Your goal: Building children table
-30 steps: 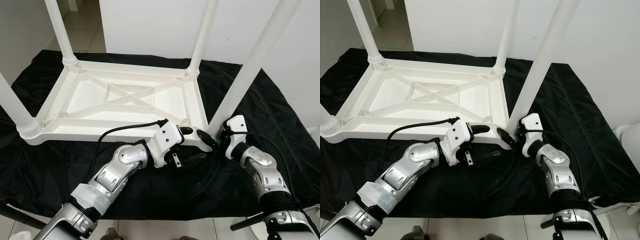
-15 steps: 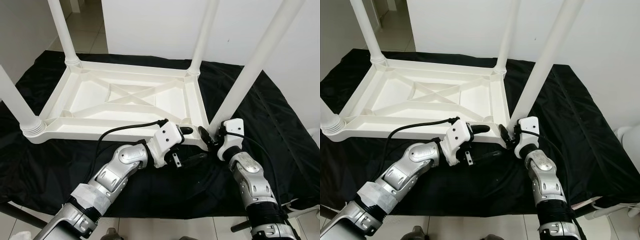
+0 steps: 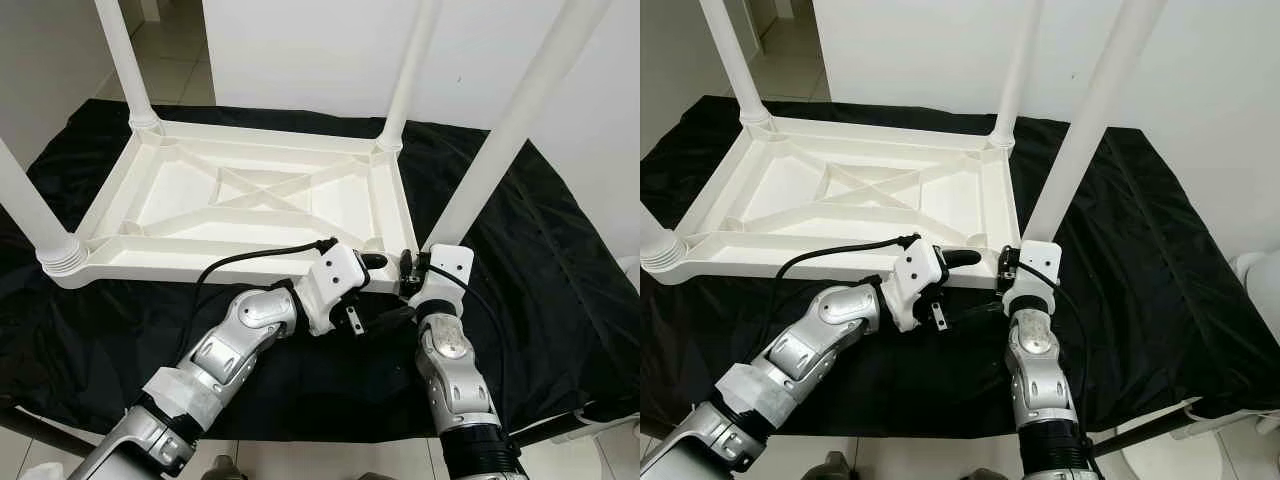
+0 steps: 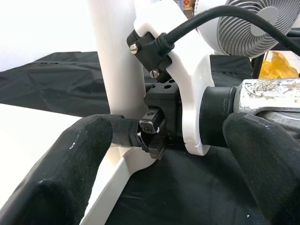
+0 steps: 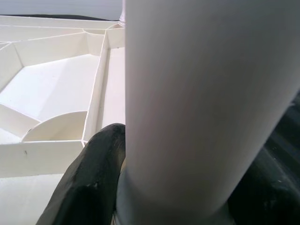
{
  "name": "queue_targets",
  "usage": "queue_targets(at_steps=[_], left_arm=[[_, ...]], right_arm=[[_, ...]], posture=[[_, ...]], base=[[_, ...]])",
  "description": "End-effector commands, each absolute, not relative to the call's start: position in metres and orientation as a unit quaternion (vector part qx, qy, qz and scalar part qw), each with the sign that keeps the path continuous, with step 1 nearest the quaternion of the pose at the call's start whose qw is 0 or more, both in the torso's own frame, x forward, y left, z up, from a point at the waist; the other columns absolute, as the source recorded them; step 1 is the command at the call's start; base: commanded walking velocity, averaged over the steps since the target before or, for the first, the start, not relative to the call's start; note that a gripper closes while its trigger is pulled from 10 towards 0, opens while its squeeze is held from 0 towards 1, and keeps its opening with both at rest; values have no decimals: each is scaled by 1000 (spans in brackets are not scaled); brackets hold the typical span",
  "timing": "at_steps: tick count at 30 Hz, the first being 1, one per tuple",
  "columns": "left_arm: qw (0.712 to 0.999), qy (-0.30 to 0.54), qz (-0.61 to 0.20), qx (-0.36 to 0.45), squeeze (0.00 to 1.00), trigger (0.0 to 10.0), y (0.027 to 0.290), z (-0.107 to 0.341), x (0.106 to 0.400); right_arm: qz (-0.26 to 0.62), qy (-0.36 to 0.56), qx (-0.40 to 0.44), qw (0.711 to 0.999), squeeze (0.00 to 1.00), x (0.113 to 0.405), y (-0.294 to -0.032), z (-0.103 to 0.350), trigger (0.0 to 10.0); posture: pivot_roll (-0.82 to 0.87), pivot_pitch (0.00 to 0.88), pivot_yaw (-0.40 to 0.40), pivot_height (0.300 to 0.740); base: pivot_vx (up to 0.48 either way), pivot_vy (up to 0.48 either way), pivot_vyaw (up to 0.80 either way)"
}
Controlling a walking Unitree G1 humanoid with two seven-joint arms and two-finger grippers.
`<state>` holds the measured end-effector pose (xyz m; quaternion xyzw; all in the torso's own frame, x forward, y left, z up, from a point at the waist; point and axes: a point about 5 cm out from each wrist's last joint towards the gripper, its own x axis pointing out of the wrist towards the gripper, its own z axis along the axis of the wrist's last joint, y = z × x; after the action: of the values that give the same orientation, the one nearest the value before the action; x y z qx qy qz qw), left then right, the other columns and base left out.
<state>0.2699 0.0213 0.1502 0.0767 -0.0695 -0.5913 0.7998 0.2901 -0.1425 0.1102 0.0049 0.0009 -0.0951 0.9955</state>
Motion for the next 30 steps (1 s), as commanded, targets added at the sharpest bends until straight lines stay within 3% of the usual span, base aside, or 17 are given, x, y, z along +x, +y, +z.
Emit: queue_targets(at_steps=[1, 2, 3, 10, 11, 12, 13, 18, 21, 30], left_arm=[[755, -68, -647, 85, 0, 10000, 17, 151, 262], [754, -68, -648, 86, 0, 10000, 17, 151, 262], [754, -69, -648, 88, 0, 10000, 18, 151, 263], [755, -70, -646, 90, 0, 10000, 19, 152, 263], [755, -70, -646, 90, 0, 10000, 20, 151, 263], [755, -70, -646, 90, 0, 10000, 20, 151, 263], [755, -69, -645, 90, 0, 10000, 20, 151, 262], [755, -69, -645, 90, 0, 10000, 20, 151, 262], [754, -70, -647, 91, 0, 10000, 20, 152, 263], [752, -72, -649, 90, 0, 10000, 19, 154, 262]], right_arm=[[-118, 32, 17, 992, 0, 284, -140, 99, 10000], [-117, 29, 17, 993, 0, 284, -141, 101, 10000], [-110, 18, 20, 994, 1000, 282, -145, 104, 10000], [-63, 4, 26, 998, 1000, 279, -155, 107, 10000], [-29, 5, 24, 999, 510, 277, -161, 107, 10000], [-29, 5, 24, 999, 510, 277, -161, 107, 10000], [9, 7, 22, 1000, 0, 274, -166, 106, 10000], [44, 8, 10, 999, 0, 272, -173, 105, 10000], [179, 14, -51, 982, 0, 276, -193, 112, 10000], [250, 10, -78, 965, 0, 293, -196, 123, 10000]], posture=[[33, 0, -48, 740], [35, 0, -50, 740], [39, 0, -52, 740], [43, 0, -54, 740], [45, 0, -54, 740], [45, 0, -54, 740], [46, 0, -53, 740], [44, 0, -52, 740], [37, 0, -40, 740], [45, 0, -39, 740]], base=[[0, 0, 0], [0, 0, 0], [0, 0, 0], [0, 0, 0], [0, 0, 0], [0, 0, 0], [0, 0, 0], [0, 0, 0], [0, 0, 0], [0, 0, 0]])
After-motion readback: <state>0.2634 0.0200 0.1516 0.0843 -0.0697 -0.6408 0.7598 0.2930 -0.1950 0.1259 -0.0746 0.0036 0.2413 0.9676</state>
